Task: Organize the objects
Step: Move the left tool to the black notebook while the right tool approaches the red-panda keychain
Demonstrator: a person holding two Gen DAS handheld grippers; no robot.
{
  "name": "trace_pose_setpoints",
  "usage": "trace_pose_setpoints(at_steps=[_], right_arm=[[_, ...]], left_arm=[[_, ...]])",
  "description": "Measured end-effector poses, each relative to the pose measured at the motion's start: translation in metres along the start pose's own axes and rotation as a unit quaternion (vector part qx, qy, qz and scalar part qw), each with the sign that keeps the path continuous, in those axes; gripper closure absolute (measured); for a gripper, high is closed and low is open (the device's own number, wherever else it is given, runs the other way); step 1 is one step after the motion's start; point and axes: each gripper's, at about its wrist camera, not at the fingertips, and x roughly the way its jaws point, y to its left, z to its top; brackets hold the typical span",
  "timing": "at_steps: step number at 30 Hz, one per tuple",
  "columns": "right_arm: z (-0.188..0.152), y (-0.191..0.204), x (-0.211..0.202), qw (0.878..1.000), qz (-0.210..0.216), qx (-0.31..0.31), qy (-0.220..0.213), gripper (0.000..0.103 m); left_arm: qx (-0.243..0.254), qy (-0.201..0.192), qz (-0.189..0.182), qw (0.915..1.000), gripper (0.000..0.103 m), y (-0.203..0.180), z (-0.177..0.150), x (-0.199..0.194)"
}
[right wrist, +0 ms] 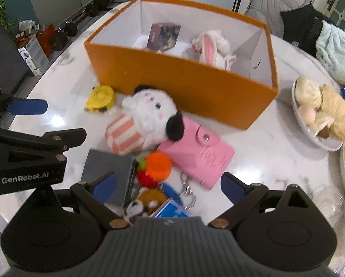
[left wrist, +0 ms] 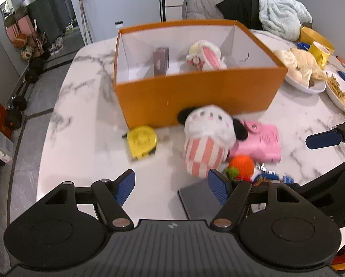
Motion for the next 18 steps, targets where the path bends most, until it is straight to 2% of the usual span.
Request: trace_pose_setpoints(at_steps=[9,18], right_arm=[[-0.027,0.000,0.016,1.000,0.014,0.014,0.015,0.006],[-0.038,-0.006,0.020,0.999,0.020,0.039,0.015,0.006]], left_arm=[[0.005,0.017,0.003,0.9998,0.021,-0.003,-0.035,0.010],[-0.005,0.037,-0.016,0.9992,0.021,-0.008,-0.060,0.024]])
